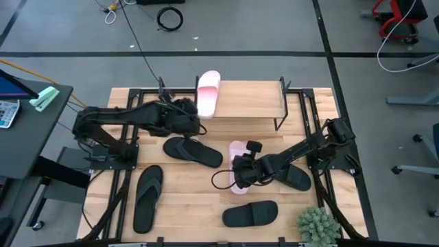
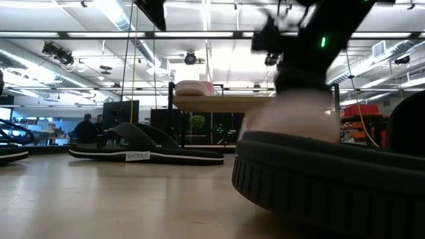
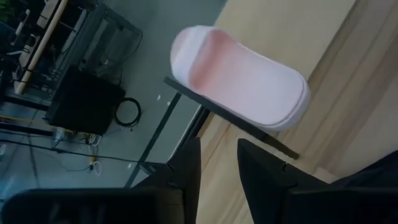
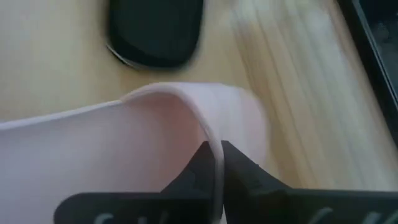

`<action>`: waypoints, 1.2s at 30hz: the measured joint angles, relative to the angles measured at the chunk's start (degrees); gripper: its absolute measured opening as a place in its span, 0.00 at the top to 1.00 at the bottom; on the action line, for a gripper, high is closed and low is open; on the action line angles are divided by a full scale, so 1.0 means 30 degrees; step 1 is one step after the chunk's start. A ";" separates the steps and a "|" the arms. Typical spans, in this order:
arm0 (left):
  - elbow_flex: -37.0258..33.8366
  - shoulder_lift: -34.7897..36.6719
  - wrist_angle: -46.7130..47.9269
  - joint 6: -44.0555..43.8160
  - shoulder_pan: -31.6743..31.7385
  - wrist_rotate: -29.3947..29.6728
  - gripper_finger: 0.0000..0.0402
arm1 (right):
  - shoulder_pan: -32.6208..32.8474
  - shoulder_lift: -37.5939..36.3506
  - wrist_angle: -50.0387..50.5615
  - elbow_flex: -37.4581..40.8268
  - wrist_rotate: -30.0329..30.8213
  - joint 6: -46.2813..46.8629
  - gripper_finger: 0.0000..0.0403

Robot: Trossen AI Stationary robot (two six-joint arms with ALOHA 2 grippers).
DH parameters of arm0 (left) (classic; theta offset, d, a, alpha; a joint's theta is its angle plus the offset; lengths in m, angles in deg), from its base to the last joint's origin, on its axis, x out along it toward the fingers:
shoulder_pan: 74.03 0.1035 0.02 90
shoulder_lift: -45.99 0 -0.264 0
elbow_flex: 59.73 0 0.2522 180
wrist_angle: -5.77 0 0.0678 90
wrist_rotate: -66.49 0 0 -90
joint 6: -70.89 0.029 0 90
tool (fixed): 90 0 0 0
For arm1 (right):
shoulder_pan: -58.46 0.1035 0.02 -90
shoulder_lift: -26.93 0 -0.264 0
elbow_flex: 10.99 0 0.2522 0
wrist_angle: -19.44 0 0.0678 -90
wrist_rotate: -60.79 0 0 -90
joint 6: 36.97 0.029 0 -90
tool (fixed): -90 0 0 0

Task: Pick and place slides into the shelf
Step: Put the pink slide on the shelf

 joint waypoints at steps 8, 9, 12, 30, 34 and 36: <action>0.0007 0.3212 -0.0117 0.1011 -0.0015 0.0022 0.74 | 0.1677 -0.2755 -0.2638 -0.2055 0.1233 -0.4367 0.98; 0.0007 0.3493 -0.0196 0.1354 -0.0015 0.0030 0.74 | 0.1627 -0.3156 -0.3138 -0.2242 0.1877 -0.5417 0.98; 0.0007 0.4335 -0.0346 0.1552 -0.0015 0.0012 0.74 | 0.0963 -0.4110 -0.3822 -0.2616 0.3561 -0.8115 0.98; 0.0007 0.5283 -0.0466 0.1566 -0.0015 0.0007 0.76 | -1.0493 -0.3861 -0.7370 -0.2645 0.3616 -1.5818 0.98; 0.0007 0.5283 -0.0452 0.1566 -0.0015 0.0007 0.77 | -1.1561 -0.2861 -0.7731 -0.2638 0.3197 -1.6301 0.98; 0.0007 0.5283 -0.0452 0.1747 -0.0015 0.0015 0.76 | -1.1898 -0.2425 -0.7986 -0.2638 0.3155 -1.6792 0.98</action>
